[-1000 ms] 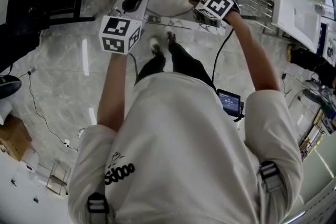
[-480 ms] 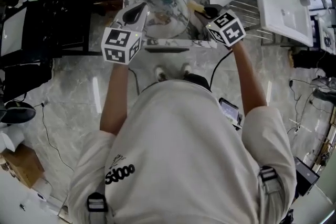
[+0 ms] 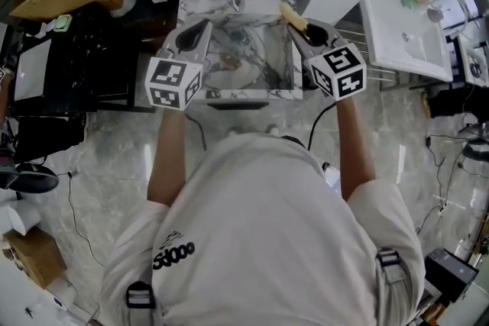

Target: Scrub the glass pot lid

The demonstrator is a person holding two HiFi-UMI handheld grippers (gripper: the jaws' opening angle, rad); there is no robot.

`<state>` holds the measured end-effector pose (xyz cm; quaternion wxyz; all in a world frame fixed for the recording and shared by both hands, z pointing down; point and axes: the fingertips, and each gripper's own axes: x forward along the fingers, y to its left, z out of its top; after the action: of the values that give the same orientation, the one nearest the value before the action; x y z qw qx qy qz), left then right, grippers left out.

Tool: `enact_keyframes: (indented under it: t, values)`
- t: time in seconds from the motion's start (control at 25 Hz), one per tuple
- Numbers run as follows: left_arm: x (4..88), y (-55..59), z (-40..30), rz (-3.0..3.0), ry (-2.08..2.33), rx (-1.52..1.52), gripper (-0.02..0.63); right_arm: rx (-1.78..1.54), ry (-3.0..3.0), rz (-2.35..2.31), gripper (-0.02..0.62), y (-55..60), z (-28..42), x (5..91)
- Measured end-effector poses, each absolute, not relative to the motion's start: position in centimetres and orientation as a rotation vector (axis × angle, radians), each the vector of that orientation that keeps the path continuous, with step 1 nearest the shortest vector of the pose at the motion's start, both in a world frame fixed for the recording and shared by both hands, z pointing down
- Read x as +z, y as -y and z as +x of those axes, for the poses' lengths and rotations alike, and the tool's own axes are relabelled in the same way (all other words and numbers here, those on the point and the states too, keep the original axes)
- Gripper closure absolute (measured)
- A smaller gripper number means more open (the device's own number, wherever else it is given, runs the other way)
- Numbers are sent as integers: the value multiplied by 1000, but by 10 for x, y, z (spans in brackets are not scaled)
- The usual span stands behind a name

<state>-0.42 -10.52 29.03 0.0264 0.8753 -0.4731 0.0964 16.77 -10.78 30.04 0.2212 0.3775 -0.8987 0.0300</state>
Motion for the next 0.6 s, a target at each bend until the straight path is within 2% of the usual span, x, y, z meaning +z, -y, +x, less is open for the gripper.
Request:
enact_keyframes:
  t: [0.6]
  values:
    - [206,115,60,2937,1491,246,596,-172,2609,1212,543,121,211,190]
